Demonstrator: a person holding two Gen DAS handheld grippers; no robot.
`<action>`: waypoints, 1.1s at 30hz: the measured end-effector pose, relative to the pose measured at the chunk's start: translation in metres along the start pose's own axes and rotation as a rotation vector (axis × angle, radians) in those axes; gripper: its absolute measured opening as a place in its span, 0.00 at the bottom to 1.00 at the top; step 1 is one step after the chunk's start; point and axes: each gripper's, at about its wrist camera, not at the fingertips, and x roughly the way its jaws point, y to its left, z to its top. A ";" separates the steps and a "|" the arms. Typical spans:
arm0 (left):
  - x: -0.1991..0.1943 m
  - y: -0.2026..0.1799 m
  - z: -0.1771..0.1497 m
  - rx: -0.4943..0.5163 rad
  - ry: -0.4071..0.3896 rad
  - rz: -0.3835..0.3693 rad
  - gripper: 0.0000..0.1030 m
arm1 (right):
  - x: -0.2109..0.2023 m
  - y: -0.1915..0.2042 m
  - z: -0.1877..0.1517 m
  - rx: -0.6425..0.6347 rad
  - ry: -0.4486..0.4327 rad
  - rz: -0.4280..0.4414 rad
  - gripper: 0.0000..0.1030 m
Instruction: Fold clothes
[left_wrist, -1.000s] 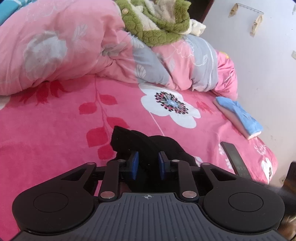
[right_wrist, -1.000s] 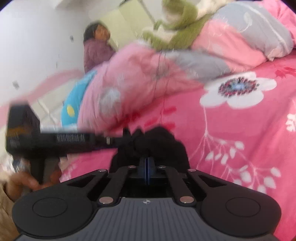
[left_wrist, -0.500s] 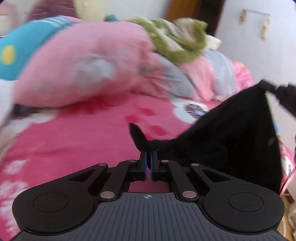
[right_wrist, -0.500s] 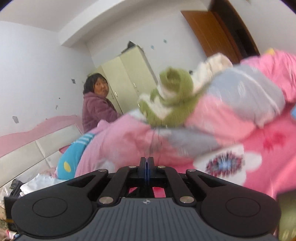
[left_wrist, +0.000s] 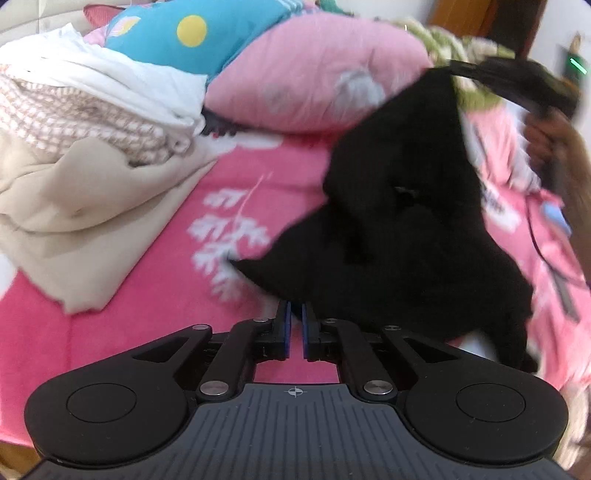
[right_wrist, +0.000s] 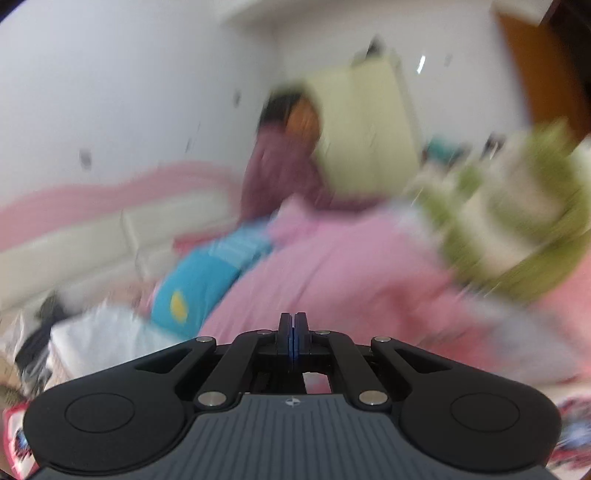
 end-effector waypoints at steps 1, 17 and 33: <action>-0.002 -0.001 -0.003 0.017 0.012 0.011 0.08 | 0.021 0.001 -0.007 0.009 0.056 -0.018 0.01; -0.002 -0.070 0.023 0.290 -0.117 -0.249 0.50 | -0.128 -0.050 -0.100 0.252 0.263 -0.093 0.42; 0.111 -0.224 -0.002 0.642 -0.002 -0.278 0.32 | -0.082 -0.086 -0.173 0.453 0.427 -0.067 0.34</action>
